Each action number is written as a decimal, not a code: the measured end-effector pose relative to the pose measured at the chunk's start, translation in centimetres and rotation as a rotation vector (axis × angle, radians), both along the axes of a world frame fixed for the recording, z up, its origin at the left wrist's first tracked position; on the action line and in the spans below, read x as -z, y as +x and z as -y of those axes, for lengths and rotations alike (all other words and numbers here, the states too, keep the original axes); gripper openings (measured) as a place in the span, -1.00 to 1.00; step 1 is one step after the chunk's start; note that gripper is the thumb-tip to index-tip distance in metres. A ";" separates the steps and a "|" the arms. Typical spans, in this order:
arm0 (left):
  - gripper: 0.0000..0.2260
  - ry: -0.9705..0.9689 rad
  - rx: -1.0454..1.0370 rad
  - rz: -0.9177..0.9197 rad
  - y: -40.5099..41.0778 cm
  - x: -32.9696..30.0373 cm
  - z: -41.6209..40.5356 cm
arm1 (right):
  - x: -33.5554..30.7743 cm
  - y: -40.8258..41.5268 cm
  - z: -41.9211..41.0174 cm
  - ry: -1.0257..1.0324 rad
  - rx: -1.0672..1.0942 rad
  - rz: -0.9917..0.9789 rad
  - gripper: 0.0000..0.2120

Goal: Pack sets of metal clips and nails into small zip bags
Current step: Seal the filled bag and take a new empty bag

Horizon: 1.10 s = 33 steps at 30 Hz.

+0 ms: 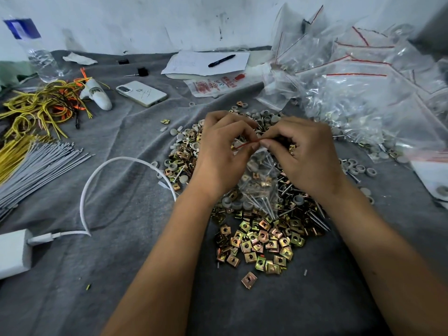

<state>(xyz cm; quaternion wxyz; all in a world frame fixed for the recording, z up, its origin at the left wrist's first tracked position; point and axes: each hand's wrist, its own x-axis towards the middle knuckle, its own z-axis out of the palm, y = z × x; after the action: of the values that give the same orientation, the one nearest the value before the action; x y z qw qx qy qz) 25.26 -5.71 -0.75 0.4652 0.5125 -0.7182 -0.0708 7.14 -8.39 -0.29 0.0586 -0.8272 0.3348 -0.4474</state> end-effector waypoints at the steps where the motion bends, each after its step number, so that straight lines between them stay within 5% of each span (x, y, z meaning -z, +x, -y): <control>1: -0.94 -0.005 -0.003 0.002 0.0 0.0 0.0 | 0.0 0.0 0.0 0.002 0.004 0.004 -0.93; 33: -0.93 0.085 -0.083 -0.103 1.1 0.4 0.4 | 0.1 -0.3 0.5 0.050 0.025 0.070 -0.95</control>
<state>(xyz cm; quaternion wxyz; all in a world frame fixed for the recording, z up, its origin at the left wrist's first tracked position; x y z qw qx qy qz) 26.41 -6.15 -1.14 0.4819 0.5568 -0.6679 -0.1083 6.86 -8.93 -0.36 0.0852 -0.8052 0.3539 -0.4681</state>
